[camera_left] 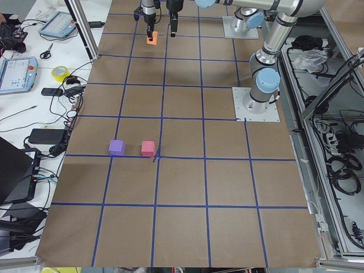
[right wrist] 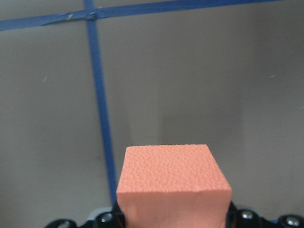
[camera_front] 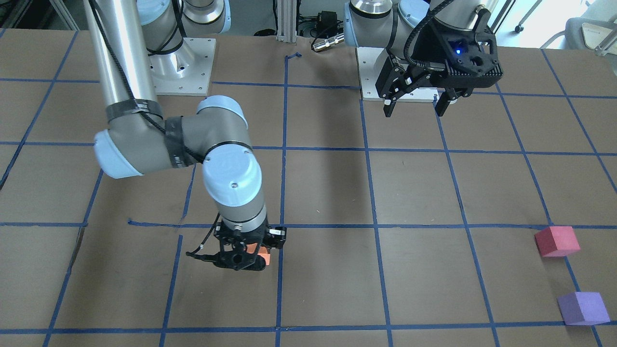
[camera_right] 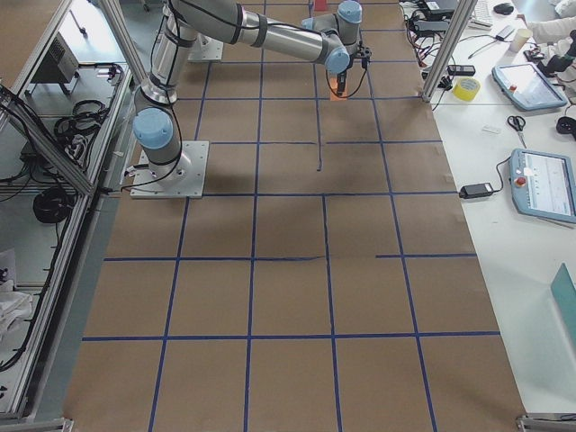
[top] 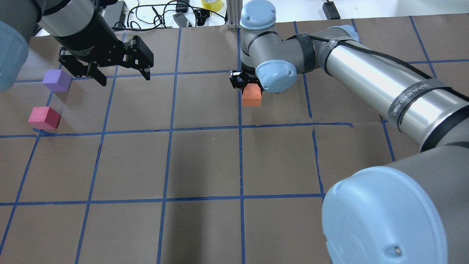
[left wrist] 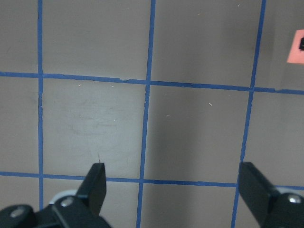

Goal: Arrange blocks in a line
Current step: 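Carry the orange cube with the right gripper toward the table center and set it down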

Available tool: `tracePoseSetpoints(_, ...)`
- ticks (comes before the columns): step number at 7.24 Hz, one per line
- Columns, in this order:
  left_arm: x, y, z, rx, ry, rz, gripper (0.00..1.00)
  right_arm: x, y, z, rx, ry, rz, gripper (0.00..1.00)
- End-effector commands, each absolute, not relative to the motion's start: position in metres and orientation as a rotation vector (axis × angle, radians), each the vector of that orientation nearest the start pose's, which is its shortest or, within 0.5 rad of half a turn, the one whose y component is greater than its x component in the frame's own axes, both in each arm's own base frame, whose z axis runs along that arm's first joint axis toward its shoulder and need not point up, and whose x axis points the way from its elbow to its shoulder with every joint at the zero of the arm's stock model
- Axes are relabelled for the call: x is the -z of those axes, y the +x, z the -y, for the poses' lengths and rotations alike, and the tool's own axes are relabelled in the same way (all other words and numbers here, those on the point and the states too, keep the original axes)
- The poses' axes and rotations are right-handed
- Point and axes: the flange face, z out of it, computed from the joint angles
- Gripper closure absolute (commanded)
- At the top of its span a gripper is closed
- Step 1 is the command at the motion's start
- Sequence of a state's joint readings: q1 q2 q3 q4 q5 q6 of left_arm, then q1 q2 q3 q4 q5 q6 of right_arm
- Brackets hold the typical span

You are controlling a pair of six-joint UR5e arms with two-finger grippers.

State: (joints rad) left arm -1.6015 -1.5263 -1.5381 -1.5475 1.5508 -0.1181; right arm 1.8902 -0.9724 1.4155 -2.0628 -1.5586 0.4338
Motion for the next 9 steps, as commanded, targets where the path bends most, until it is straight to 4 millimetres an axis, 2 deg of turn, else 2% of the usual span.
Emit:
tracePoseSetpoints(1, -0.528, -0.150, 0.477, 0.155, -0.137, -3.162, 0.00, -0.221, 0.385, 0.618, 0.028, 0.238, -3.109, 0.68)
tracePoseSetpoints(2, -0.528, -0.150, 0.477, 0.155, -0.137, -3.162, 0.00, -0.210, 0.394, 0.619, 0.013, 0.220, -3.116, 0.68)
tracePoseSetpoints(3, -0.528, -0.150, 0.477, 0.158, -0.137, -3.162, 0.00, -0.208, 0.396, 0.619, 0.011, 0.211, -3.117, 0.68)
tracePoseSetpoints(5, -0.528, -0.150, 0.477, 0.155, -0.137, -3.162, 0.00, -0.206, 0.397, 0.618, 0.000, 0.199, -3.122, 0.55)
tracePoseSetpoints(7, -0.528, -0.150, 0.477, 0.158, -0.137, -3.162, 0.00, -0.207, 0.396, 0.618, 0.003, 0.204, -3.122, 0.25)
tracePoseSetpoints(8, -0.528, -0.149, 0.477, 0.158, -0.139, -3.162, 0.00, -0.205, 0.396, 0.616, -0.010, 0.209, -3.124, 0.00)
tracePoseSetpoints(9, -0.528, -0.149, 0.477, 0.157, -0.139, -3.163, 0.00, -0.208, 0.396, 0.616, -0.005, 0.197, -3.122, 0.00)
